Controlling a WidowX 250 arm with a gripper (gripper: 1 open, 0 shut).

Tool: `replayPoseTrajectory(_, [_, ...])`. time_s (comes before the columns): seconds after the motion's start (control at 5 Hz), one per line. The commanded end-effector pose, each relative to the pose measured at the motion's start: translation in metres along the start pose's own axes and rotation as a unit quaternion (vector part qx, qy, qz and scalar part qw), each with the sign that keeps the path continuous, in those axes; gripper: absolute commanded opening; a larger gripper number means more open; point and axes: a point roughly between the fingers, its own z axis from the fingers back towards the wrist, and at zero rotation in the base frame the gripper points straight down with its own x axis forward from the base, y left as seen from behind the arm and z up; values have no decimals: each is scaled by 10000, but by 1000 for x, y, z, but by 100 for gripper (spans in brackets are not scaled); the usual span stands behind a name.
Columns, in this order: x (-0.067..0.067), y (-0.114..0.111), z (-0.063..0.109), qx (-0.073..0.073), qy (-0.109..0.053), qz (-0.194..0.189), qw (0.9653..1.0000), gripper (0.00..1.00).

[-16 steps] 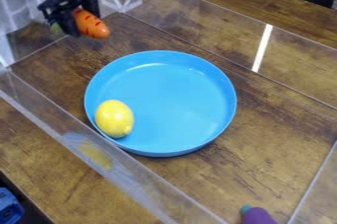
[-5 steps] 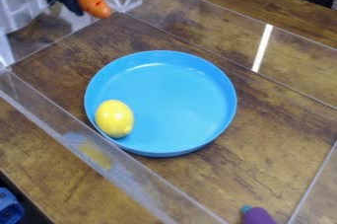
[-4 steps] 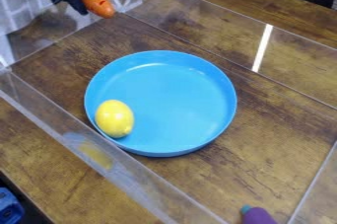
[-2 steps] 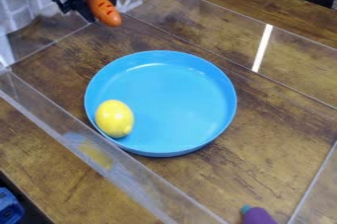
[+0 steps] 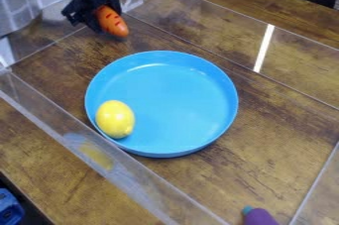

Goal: Move the carrot to the left side

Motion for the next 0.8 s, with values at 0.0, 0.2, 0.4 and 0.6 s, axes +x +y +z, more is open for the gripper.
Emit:
replayPoseTrajectory(0.0, [-9, 28, 36, 386, 4, -241, 9990, 0])
replayPoseTrajectory(0.2, [-22, 34, 56, 503, -187, -371, 9979, 0])
replayPoseTrajectory(0.4, [-22, 39, 64, 603, -171, -376, 9973, 0])
replayPoseTrajectory(0.6, [-15, 41, 53, 658, -85, -482, 9966, 0])
